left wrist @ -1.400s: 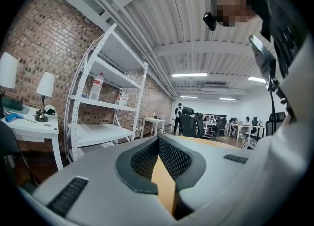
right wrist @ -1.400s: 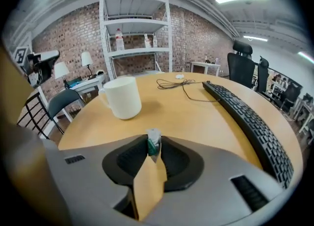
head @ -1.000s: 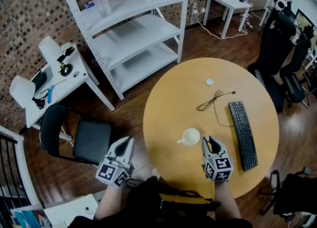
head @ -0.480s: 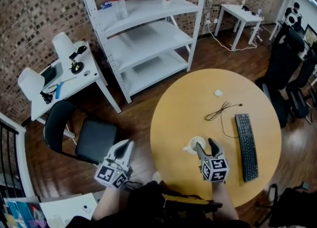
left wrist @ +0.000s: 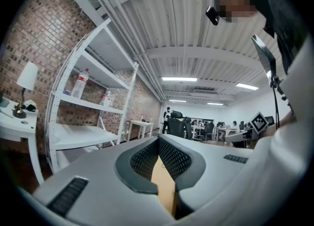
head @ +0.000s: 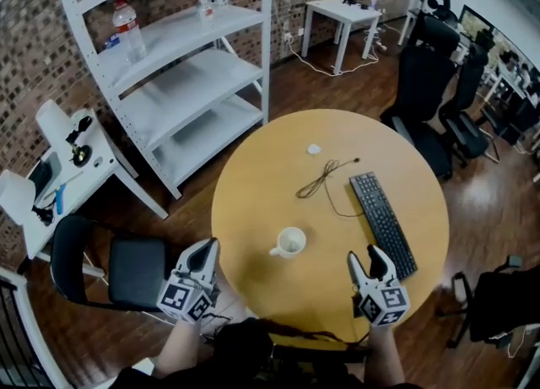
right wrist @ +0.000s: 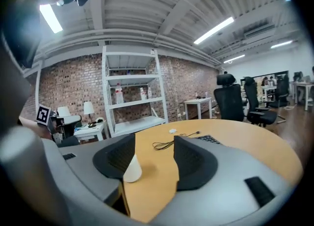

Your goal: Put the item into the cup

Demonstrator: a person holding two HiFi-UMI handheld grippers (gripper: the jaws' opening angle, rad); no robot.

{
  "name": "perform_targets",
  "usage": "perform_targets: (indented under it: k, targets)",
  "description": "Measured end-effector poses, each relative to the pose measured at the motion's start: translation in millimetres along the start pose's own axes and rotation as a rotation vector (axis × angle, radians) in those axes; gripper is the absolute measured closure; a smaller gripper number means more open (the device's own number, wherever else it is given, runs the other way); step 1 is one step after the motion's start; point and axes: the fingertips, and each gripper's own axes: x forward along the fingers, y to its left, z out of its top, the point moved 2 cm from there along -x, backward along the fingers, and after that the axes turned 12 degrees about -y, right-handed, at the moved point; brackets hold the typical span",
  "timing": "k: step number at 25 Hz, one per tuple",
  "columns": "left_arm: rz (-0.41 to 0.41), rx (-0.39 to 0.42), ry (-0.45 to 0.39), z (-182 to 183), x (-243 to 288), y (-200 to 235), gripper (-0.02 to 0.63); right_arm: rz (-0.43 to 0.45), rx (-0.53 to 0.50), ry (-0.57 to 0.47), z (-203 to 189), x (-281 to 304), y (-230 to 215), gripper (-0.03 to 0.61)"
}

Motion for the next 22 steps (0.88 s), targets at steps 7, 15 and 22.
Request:
perform_targets:
  k: [7,15,22]
  targets:
    - [-0.170,0.021,-0.012,5.2,73.8,-58.9,0.617,-0.316,0.031,-0.235,54.1,-103.8,-80.5,0.387]
    - [-0.310,0.001,-0.010,2.0,111.1,-109.1,0.617,-0.486,0.049,-0.377,67.7,-178.7,-107.7,0.477]
    - [-0.318,-0.020,-0.004,-2.1,114.0,-119.9,0.617,-0.510,-0.006,-0.384,74.2,-185.4,-105.2,0.572]
